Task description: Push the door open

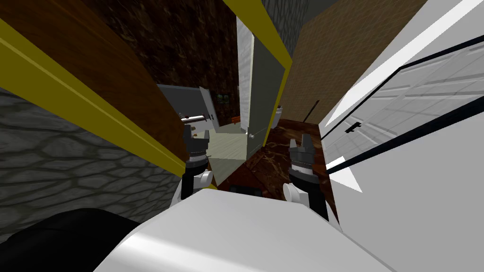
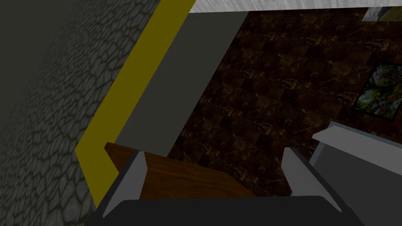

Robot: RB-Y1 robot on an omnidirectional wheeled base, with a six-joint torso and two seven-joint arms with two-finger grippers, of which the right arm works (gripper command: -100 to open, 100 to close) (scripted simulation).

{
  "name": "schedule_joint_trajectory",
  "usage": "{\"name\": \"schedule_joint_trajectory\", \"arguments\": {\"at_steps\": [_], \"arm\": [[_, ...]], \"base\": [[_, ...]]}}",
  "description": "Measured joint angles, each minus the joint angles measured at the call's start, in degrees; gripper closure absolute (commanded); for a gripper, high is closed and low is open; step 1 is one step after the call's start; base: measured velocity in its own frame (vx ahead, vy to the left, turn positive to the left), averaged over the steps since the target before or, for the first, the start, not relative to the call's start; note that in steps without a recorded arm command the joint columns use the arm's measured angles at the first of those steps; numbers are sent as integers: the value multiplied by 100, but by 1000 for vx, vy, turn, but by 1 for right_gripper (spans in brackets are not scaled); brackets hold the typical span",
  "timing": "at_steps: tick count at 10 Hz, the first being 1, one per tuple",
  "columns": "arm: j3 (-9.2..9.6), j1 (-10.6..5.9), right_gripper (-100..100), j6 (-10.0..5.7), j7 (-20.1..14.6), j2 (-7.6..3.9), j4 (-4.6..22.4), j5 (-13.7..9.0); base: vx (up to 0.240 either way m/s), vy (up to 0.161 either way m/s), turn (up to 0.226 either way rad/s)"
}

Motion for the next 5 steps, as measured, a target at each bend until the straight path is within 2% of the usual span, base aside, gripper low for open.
{"name": "schedule_joint_trajectory", "arguments": {"at_steps": [2,5], "arm": [[12,-35,-100,-78,145,-53,197,98],[27,-152,-100,-115,338,-110,471,238]], "base": [[85,-38,54],[84,-49,37]]}}
